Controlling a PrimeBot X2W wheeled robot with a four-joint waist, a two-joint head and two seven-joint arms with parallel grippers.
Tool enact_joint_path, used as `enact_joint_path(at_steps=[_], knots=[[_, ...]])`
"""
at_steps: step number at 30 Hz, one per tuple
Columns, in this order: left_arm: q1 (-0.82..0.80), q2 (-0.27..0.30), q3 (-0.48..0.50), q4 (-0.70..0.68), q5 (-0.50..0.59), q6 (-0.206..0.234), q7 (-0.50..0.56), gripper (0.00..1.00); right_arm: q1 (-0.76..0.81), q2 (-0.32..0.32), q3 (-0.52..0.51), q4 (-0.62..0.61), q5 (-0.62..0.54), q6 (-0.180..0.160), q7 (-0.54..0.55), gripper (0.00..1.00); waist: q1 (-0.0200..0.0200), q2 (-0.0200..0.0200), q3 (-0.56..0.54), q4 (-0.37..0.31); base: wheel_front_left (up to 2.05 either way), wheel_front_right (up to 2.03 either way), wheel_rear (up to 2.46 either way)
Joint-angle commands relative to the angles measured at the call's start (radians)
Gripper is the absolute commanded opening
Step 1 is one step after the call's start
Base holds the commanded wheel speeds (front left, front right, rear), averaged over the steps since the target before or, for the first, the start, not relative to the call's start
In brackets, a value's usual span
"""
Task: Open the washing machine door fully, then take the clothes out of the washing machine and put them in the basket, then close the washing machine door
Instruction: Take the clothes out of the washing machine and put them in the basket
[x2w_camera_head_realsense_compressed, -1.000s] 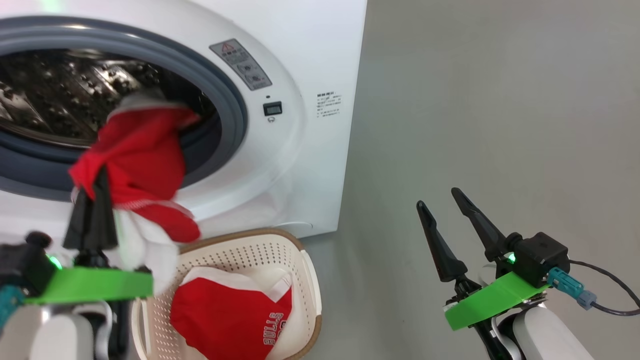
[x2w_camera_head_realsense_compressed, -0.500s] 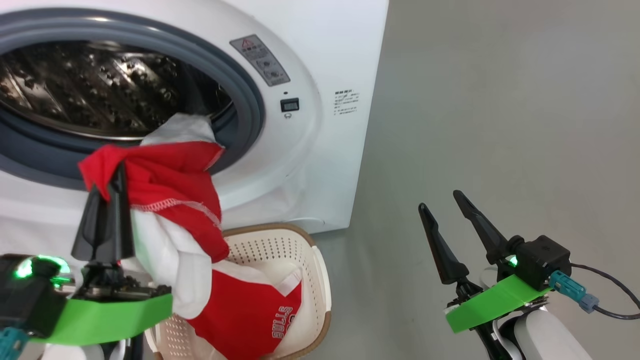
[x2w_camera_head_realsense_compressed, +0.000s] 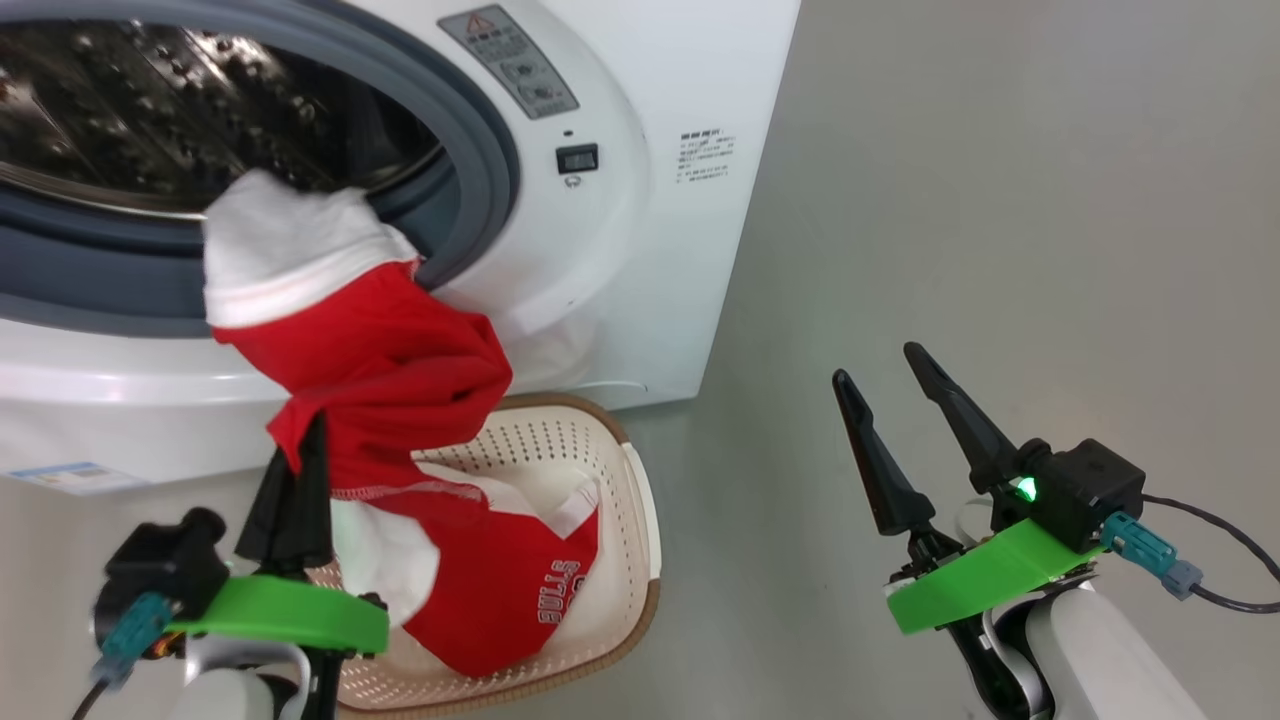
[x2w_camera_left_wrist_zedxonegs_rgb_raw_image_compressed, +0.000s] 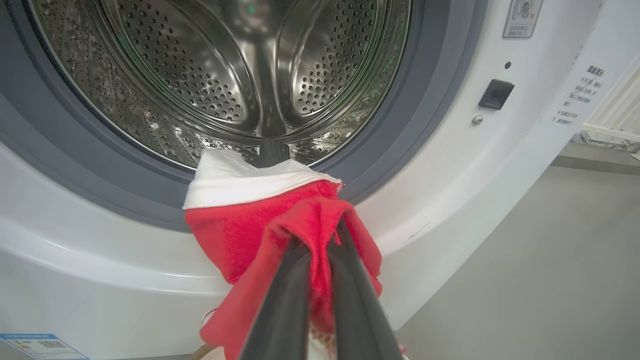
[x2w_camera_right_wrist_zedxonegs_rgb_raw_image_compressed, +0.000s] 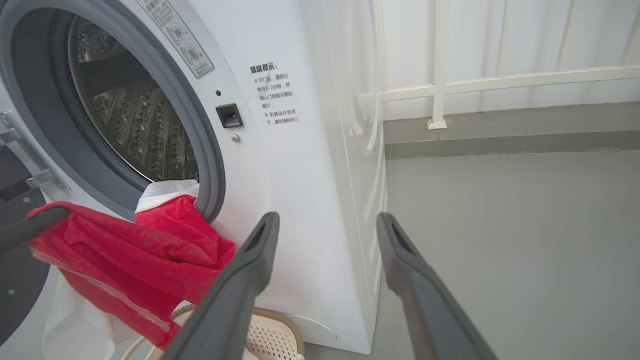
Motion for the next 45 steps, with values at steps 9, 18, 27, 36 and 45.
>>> enact_joint_path(at_steps=[9,18,27,36,45], knots=[[-0.156,0.008,-0.021,0.321,-0.043,-0.03,-0.017,0.0,-0.049,0.007,0.013,-0.029,-0.014,0.006,-0.006,1.0,0.0,0.0,0.087,-0.015,0.0,0.0,0.0],[-0.29,0.005,-0.075,0.613,-0.064,-0.038,-0.017,0.0,-0.087,0.011,0.022,-0.035,-0.021,0.006,-0.006,1.0,0.0,0.0,0.168,-0.026,0.0,0.0,0.0],[-0.372,0.005,-0.097,0.829,-0.069,-0.039,-0.017,0.0,-0.108,0.016,0.026,-0.037,-0.019,0.006,-0.006,1.0,0.0,0.0,0.225,-0.049,0.0,0.0,0.0],[-0.426,0.032,-0.12,1.002,-0.111,-0.039,0.07,0.0,-0.115,0.023,0.031,-0.037,-0.014,0.006,-0.006,1.0,0.0,0.0,0.244,-0.077,0.0,0.0,0.0],[-0.438,0.047,-0.137,1.021,-0.119,-0.039,0.096,1.0,-0.11,0.028,0.031,-0.031,-0.013,0.006,-0.006,1.0,0.0,0.0,0.233,-0.081,0.0,0.0,0.0]])
